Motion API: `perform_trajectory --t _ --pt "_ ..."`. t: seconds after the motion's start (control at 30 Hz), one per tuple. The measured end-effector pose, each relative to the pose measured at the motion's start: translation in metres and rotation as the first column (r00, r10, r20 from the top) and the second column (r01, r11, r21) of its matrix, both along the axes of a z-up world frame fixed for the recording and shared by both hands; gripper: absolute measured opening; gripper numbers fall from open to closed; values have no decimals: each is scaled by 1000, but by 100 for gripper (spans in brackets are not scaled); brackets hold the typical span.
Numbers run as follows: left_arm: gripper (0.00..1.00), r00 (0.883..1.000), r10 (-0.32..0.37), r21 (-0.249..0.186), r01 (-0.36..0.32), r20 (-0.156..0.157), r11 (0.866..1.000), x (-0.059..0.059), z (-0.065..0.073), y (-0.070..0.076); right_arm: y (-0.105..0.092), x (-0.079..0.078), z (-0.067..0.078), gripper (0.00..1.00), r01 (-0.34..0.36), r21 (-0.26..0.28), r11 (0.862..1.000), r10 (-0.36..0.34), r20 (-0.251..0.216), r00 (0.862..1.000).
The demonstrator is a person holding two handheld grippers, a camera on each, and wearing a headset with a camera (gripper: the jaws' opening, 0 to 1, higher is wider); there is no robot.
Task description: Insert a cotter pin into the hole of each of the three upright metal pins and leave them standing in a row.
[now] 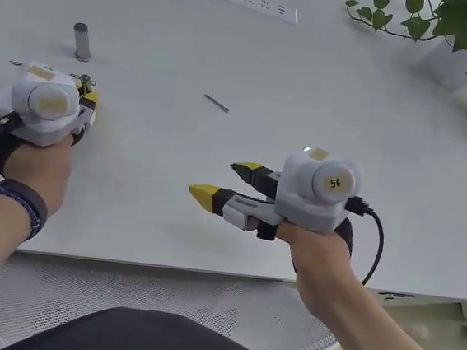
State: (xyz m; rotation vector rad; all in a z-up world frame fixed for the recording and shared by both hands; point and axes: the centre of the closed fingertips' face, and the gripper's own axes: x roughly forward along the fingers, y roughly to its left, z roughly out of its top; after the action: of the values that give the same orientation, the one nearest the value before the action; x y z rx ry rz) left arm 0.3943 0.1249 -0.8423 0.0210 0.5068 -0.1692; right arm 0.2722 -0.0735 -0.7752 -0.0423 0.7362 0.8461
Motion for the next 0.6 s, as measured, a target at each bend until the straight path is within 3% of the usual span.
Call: perform_trajectory --t 0.5,0.6 --pt "7 998 65 -13 -66 -6 998 0 1 3 -2 1 0 53 2 -3 1000 -2 -3 1000" --pt "7 996 82 -59 -83 -17 995 0 -1 4 -1 2 0 53 2 -1 1000 -2 -2 1000"
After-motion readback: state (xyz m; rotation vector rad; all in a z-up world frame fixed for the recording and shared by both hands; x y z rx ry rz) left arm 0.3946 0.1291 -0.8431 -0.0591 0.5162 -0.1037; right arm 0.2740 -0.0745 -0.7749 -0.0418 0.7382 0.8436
